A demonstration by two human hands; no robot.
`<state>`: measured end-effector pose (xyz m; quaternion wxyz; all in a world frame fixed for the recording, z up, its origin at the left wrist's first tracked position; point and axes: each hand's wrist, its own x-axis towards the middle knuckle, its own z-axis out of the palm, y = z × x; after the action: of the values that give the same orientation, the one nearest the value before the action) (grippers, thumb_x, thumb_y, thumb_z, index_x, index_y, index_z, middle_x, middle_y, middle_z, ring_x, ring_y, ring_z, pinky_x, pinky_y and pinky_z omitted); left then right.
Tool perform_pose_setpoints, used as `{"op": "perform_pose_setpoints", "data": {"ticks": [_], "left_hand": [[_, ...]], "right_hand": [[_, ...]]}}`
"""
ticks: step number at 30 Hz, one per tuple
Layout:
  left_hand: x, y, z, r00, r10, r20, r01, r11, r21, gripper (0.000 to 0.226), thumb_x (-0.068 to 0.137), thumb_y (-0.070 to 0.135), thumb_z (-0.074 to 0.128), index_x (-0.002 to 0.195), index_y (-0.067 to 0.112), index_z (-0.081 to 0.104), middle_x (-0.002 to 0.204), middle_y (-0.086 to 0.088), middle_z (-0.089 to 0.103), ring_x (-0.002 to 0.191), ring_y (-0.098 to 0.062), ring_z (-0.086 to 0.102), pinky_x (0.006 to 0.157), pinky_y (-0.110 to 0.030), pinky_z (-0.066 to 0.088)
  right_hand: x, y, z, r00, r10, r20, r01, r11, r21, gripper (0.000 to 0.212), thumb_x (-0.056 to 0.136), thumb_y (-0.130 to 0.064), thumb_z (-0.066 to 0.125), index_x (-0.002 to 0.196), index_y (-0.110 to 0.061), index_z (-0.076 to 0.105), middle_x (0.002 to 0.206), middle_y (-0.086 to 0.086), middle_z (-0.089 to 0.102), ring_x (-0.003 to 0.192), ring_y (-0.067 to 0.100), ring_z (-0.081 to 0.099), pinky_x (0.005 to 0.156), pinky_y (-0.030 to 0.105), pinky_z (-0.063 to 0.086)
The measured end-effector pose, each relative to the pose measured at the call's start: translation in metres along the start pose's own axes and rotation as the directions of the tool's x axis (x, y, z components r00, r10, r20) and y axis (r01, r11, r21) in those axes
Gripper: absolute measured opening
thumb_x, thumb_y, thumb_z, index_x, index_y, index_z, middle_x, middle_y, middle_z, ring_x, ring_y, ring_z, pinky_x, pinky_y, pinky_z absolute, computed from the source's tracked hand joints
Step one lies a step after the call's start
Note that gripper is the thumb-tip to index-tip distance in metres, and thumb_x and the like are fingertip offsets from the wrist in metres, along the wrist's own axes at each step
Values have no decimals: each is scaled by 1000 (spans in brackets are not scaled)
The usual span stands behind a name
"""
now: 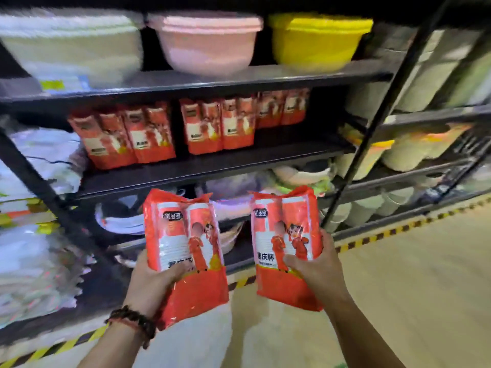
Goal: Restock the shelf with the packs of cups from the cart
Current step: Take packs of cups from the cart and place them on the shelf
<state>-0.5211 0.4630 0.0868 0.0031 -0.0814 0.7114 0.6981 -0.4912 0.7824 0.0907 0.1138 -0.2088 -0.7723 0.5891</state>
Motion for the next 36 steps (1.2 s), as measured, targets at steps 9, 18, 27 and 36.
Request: {"op": "perform_pose_setpoints", "data": {"ticks": [9,18,27,36], "left_hand": [[92,26,137,978,23,206,-23,1000,-2,67,38,42,94,100,40,68,95,-1,78,79,-25,76,62,-39,61],[244,39,250,972,66,227,-45,995,-93,66,34,24,98,91,42,69,87,11,77,71,-6,73,58,-25,56],[352,65,337,971,87,225,-67,993,-94,73,38,39,88,106,28,64,99,6,77,86,-12,74,64,-20,55],[403,67,394,991,78,107,-66,991,-113,63,48,21,93,104,29,67,96,7,78,85,-13,74,69,-26,59]], "right_hand": [[78,4,-82,972,66,-225,-68,998,-1,82,46,-49,84,119,-52,45,106,-17,67,94,9,68,86,46,60],[260,-21,-94,974,-4,-225,-3,1000,-30,92,45,-49,89,128,-39,49,109,-10,71,96,15,72,87,50,60],[402,-38,-108,983,-42,-179,40,999,-15,87,47,-54,86,125,-42,47,101,-18,69,86,-5,68,71,28,56],[510,-27,-123,996,-72,-48,76,994,80,74,50,-39,88,110,-56,49,106,-11,72,92,8,72,80,40,60]]}}
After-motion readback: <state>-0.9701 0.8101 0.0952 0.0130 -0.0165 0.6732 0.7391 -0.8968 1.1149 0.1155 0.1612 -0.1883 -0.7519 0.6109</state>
